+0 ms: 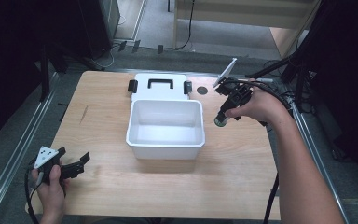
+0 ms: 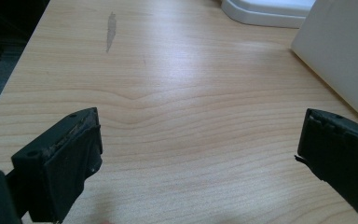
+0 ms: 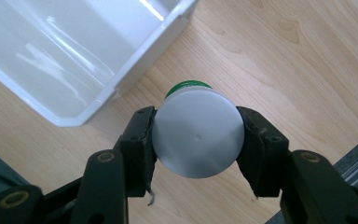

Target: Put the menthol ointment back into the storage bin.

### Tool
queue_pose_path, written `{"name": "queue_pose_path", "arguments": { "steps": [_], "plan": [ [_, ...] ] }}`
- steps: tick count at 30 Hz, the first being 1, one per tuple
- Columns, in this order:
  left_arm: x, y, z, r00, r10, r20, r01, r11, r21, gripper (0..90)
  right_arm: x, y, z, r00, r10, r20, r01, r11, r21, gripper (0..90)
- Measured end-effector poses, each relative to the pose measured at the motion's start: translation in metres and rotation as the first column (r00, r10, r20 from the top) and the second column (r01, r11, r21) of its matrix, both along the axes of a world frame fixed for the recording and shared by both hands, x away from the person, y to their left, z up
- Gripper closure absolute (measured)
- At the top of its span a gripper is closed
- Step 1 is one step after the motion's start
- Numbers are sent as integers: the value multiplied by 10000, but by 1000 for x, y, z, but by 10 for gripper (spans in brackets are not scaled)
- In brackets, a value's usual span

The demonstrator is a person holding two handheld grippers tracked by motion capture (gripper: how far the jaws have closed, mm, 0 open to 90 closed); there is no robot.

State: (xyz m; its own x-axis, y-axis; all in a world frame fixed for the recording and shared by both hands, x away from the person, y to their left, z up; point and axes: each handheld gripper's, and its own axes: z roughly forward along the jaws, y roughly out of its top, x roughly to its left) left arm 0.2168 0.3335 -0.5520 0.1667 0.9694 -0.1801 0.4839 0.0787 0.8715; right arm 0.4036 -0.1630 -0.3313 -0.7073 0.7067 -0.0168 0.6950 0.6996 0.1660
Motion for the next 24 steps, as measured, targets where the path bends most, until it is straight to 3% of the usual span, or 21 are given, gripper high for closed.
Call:
{"name": "queue_pose_path", "arguments": {
  "steps": [4, 16, 24],
  "plan": [
    [0, 0, 0, 10000, -7, 0, 7, 10000, 21, 3, -1, 6, 6, 9997, 229, 25, -229, 9994, 270, 516],
    [0, 0, 0, 10000, 0, 4, 0, 10000, -18, 3, 0, 27, 11, 9942, 1075, 72, -1077, 9939, 223, 516],
    [0, 0, 0, 10000, -2, 10, 2, 10000, -26, 3, 0, 40, 12, 9861, 1645, 251, -1649, 9862, 164, 516]
  ]
}}
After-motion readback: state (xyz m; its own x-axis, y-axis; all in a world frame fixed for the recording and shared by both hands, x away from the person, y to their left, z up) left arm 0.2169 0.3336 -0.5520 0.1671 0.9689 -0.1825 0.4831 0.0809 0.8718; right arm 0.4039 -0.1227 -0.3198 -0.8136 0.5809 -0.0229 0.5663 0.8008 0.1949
